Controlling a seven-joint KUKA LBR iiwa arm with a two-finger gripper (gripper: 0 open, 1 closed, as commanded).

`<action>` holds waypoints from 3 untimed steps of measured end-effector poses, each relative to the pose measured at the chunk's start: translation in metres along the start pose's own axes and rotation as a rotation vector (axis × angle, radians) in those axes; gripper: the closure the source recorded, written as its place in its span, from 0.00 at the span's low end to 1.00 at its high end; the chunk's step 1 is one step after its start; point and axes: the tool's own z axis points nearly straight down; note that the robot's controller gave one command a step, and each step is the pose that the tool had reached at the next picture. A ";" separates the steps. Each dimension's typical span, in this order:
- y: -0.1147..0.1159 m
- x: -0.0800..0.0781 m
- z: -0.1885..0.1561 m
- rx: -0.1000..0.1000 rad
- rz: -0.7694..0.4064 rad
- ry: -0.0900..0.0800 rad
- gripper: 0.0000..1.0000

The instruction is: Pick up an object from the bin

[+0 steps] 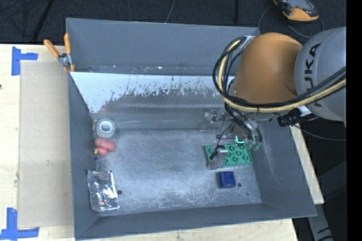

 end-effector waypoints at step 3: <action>-0.129 -0.022 0.096 -0.001 0.188 -0.009 0.00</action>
Offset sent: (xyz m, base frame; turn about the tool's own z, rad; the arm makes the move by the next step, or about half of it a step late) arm 0.0107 -0.0803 -0.1274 -0.1473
